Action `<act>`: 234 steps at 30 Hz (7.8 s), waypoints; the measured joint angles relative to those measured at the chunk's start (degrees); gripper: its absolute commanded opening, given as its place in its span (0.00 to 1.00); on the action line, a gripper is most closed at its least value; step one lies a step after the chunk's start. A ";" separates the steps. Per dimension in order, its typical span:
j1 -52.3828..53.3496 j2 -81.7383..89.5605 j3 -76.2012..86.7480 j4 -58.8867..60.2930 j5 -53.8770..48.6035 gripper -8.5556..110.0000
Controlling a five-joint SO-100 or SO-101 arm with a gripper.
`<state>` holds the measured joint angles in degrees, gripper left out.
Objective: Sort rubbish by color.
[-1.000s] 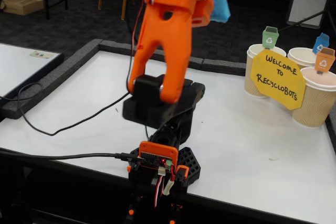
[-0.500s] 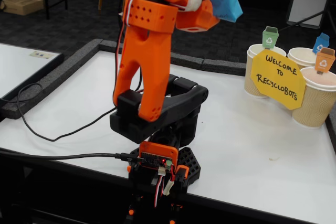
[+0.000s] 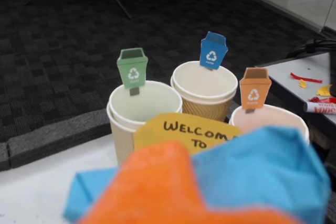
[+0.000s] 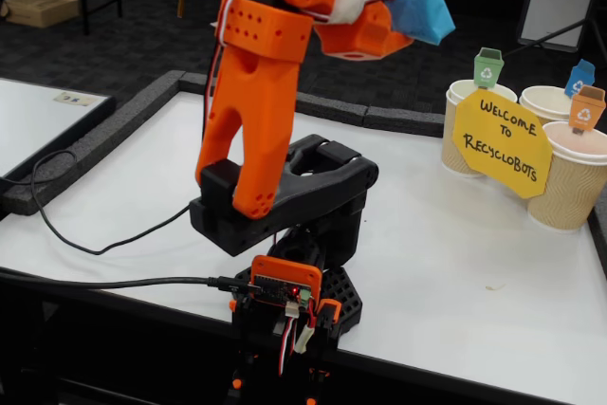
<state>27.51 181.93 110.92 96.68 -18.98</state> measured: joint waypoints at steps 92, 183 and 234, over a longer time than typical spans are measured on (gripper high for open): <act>5.01 -120.06 -66.71 -28.74 -0.09 0.22; 6.06 -98.79 -58.71 -17.14 -4.04 0.07; -37.88 -23.91 -0.35 2.02 -4.04 0.07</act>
<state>-10.37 158.03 110.57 98.70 -23.03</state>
